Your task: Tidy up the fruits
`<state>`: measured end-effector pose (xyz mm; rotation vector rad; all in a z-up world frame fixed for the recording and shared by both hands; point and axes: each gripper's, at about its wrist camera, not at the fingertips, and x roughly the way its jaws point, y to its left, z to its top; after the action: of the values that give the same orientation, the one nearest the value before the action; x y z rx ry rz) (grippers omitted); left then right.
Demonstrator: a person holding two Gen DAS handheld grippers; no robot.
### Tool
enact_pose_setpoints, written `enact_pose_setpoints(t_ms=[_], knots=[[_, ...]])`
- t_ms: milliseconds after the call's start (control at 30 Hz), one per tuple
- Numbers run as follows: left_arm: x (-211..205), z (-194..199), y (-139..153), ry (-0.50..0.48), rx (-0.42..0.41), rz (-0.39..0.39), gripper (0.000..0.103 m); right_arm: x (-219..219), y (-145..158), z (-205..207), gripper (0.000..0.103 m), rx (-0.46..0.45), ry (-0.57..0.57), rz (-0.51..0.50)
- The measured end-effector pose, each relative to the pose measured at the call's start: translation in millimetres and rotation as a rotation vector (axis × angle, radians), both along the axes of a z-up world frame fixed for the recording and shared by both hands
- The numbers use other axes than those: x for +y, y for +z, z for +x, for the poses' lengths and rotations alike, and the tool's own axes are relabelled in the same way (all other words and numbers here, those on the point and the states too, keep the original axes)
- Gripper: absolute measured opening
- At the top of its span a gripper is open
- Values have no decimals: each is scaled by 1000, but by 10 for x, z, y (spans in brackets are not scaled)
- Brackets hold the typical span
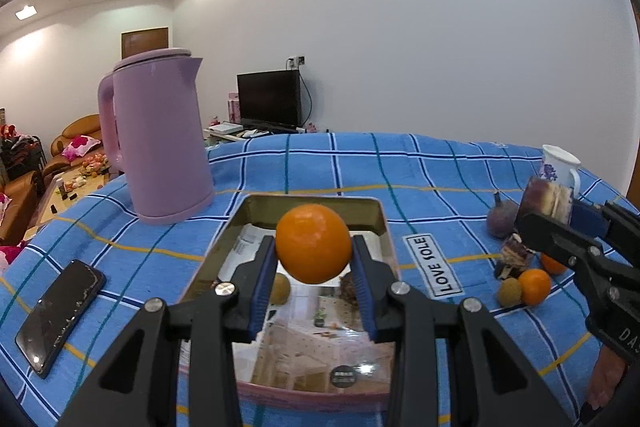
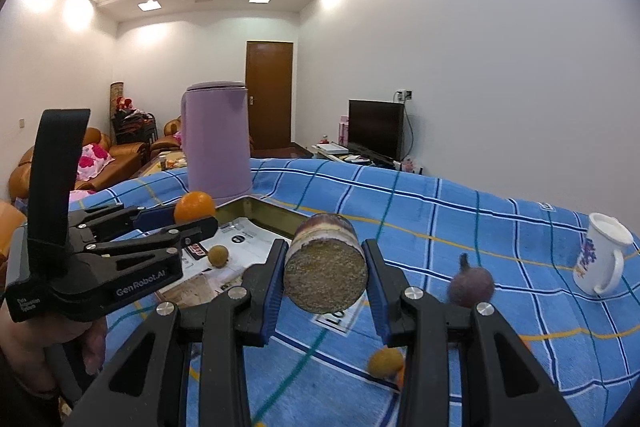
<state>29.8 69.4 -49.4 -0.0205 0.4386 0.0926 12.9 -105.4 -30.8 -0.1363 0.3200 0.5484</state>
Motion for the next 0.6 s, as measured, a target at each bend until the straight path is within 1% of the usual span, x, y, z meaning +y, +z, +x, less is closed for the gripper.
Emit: enact_pose_setpoints(t_ms=[333,600], knots=[[247,90,-39,44,36,10,38,361,27,64,39,-6,61,-26],[365,167,-73,60,71,24,38,598,-2,92,39,1,95,-44]])
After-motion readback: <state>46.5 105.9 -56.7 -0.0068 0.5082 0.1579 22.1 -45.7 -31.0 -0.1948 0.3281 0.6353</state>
